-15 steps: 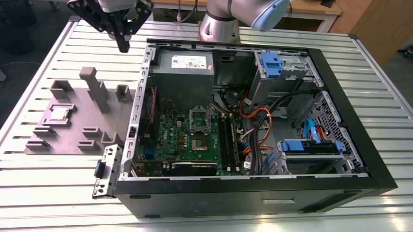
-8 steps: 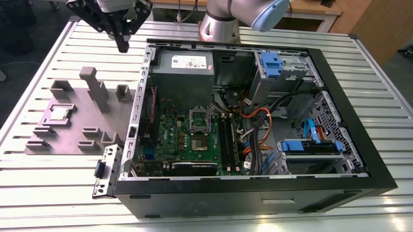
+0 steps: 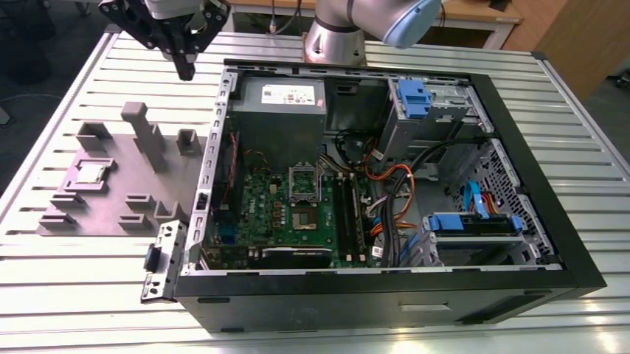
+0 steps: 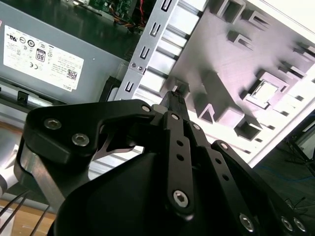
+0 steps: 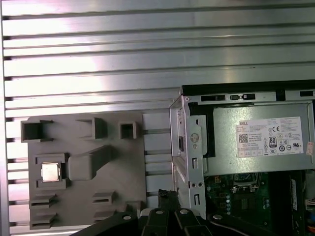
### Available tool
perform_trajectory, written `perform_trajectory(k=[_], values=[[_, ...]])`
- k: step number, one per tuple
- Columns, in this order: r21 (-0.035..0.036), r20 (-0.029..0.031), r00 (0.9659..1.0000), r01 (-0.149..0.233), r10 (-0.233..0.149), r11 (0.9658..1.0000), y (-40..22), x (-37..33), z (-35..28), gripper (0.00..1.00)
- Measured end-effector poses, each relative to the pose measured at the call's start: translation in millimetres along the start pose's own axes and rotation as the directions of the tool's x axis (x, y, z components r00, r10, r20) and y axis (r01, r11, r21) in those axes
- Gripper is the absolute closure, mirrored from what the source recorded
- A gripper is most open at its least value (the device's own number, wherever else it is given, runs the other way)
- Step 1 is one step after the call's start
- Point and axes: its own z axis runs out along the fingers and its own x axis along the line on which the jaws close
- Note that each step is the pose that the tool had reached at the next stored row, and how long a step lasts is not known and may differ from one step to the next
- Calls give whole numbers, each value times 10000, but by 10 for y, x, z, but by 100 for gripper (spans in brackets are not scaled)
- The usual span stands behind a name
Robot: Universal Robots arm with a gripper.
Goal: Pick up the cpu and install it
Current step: 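Reach for the cpu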
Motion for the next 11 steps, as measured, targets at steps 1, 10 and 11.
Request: perform_trajectory(k=[1,10,11], values=[[0,0,10000,1,-1,10000,0,6,0,90],[0,0,10000,1,-1,10000,-5,64,2,90],[0,1,10000,0,0,10000,-5,69,2,90]])
